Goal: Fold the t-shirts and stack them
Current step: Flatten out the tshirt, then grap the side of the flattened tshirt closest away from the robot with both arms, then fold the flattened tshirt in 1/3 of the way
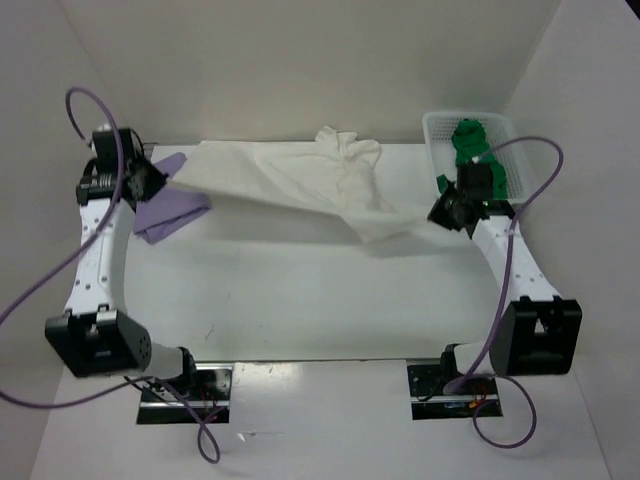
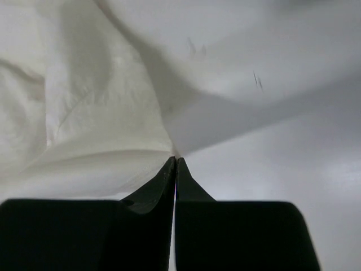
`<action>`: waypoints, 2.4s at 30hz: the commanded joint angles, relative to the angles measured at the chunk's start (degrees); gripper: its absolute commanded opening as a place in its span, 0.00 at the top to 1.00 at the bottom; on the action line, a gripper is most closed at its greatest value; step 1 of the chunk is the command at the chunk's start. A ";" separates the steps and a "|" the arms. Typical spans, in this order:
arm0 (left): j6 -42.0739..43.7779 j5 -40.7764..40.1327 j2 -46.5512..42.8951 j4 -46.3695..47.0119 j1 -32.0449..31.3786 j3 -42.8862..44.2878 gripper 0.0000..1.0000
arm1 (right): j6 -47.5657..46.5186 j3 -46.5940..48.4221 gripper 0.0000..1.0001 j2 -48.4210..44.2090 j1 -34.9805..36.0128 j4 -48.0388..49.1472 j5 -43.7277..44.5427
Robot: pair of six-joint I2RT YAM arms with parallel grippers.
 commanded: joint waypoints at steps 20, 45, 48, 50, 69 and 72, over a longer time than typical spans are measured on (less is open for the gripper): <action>-0.66 12.39 -16.18 -4.42 2.55 -36.03 1.00 | 7.30 -12.72 1.00 -19.58 6.31 -17.44 -11.66; -5.24 14.15 18.64 12.83 7.03 -16.87 1.00 | 4.49 43.63 1.00 42.39 5.08 -8.27 -6.30; -5.24 14.15 19.35 14.14 7.03 -16.86 0.90 | 5.02 47.05 1.00 45.38 5.08 -7.73 -7.43; -5.24 14.15 17.96 15.72 7.03 -17.39 0.79 | 5.63 48.46 1.00 45.39 5.08 -6.33 -8.14; -4.62 24.96 2.99 18.19 12.92 -43.06 0.50 | 9.76 -6.12 0.77 14.17 4.47 8.17 0.38; -5.15 26.98 7.48 19.77 12.92 -42.53 0.50 | 9.76 -8.04 0.65 14.19 3.94 8.87 1.09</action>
